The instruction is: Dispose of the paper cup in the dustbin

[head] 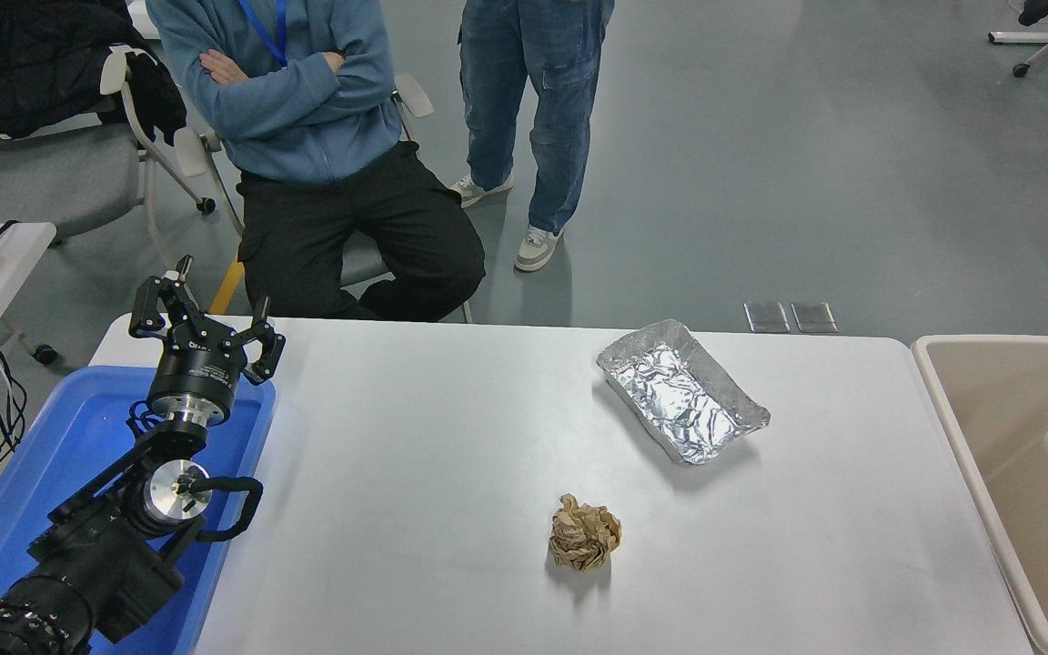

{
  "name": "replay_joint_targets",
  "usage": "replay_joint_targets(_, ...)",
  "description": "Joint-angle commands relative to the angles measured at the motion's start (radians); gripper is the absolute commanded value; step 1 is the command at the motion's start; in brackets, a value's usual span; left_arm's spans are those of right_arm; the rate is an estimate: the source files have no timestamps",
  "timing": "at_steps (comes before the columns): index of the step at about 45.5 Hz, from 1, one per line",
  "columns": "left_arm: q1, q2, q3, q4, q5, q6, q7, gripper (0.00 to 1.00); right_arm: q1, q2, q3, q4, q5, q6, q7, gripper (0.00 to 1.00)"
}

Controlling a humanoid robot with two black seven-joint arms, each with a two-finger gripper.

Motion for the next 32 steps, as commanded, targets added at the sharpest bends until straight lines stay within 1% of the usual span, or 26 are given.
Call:
replay_joint_targets(1, 0.000, 0.000, 0.000, 0.000, 0.000, 0.000, 0.000, 1.00, 0.008, -0.007, -0.006, -0.003, -0.001, -0.007, -0.001, 0.00)
replay_joint_targets(12, 0.000, 0.000, 0.000, 0.000, 0.000, 0.000, 0.000, 1.00, 0.009, -0.015, -0.006, -0.003, -0.001, -0.010, -0.001, 0.00)
replay_joint_targets(13, 0.000, 0.000, 0.000, 0.000, 0.000, 0.000, 0.000, 1.00, 0.009, -0.015, -0.008, -0.003, -0.001, -0.012, -0.003, 0.09)
replay_joint_targets(15, 0.000, 0.000, 0.000, 0.000, 0.000, 0.000, 0.000, 1.00, 0.009, -0.015, -0.008, -0.003, -0.001, -0.011, -0.006, 0.38)
replay_joint_targets(16, 0.000, 0.000, 0.000, 0.000, 0.000, 0.000, 0.000, 1.00, 0.009, -0.015, -0.006, -0.003, -0.001, -0.010, -0.009, 0.48)
replay_joint_targets(18, 0.000, 0.000, 0.000, 0.000, 0.000, 0.000, 0.000, 1.00, 0.009, -0.013, -0.005, -0.003, -0.001, -0.007, -0.018, 0.62)
replay_joint_targets(19, 0.000, 0.000, 0.000, 0.000, 0.000, 0.000, 0.000, 1.00, 0.011, -0.015, -0.005, -0.003, -0.001, -0.007, -0.019, 0.71)
replay_joint_targets(20, 0.000, 0.000, 0.000, 0.000, 0.000, 0.000, 0.000, 1.00, 0.011, -0.015, 0.004, -0.003, -0.001, -0.006, -0.022, 0.86)
replay_joint_targets(21, 0.000, 0.000, 0.000, 0.000, 0.000, 0.000, 0.000, 1.00, 0.012, -0.015, 0.006, -0.003, 0.001, -0.004, -0.023, 0.98)
replay_joint_targets(22, 0.000, 0.000, 0.000, 0.000, 0.000, 0.000, 0.000, 1.00, 0.012, -0.016, 0.006, -0.003, 0.001, -0.004, -0.023, 1.00)
replay_joint_targets(32, 0.000, 0.000, 0.000, 0.000, 0.000, 0.000, 0.000, 1.00, 0.026, -0.016, 0.011, -0.003, 0.001, -0.015, -0.023, 1.00)
